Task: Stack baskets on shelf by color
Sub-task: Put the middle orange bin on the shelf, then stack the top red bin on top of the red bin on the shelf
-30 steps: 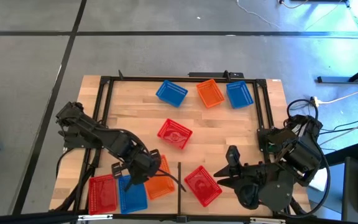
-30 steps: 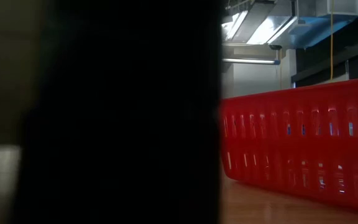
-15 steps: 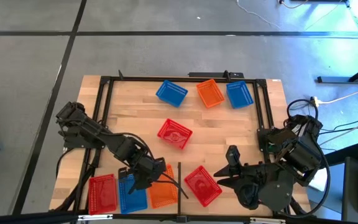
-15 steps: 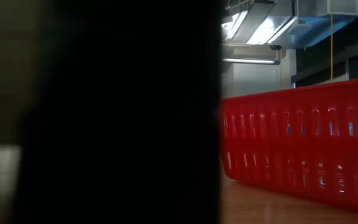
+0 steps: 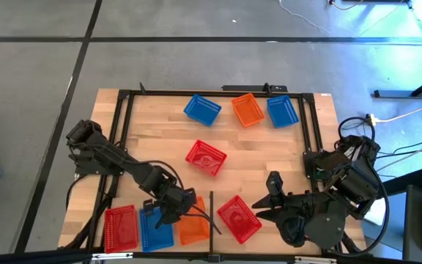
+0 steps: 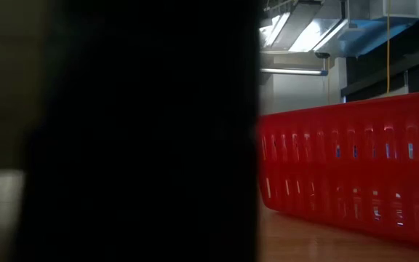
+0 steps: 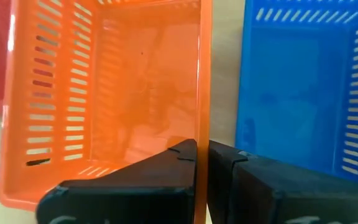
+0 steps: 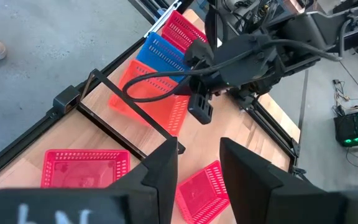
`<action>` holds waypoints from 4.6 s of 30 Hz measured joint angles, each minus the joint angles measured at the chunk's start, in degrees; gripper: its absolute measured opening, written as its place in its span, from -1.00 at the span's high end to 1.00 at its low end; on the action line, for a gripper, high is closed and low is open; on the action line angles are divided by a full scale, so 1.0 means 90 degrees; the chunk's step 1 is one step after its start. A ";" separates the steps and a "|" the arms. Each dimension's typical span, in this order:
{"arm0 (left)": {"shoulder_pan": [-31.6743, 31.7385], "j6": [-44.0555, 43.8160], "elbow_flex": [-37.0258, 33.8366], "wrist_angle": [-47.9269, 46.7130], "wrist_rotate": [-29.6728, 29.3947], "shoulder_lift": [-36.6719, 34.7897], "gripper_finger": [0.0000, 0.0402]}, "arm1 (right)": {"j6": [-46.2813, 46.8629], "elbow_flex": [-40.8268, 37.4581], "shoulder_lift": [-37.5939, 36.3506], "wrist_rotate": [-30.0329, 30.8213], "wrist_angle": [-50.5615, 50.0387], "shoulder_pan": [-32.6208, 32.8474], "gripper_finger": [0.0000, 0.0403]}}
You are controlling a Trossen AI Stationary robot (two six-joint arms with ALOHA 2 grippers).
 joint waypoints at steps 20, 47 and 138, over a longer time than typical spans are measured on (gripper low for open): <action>-0.0003 -0.0191 -0.0530 0.0582 -0.0233 0.0000 1.00 | 0.0010 0.0000 0.0000 0.0000 0.0000 0.0000 0.39; -0.0317 -0.1443 0.0892 -0.0076 -0.0985 -0.0010 0.77 | 0.0015 0.0000 0.0000 0.0000 0.0000 0.0000 0.39; 0.0192 -0.9852 0.3006 -0.3402 -0.4835 -0.1870 0.77 | -0.3914 -0.6332 0.0964 -0.4092 0.4725 -0.5366 0.96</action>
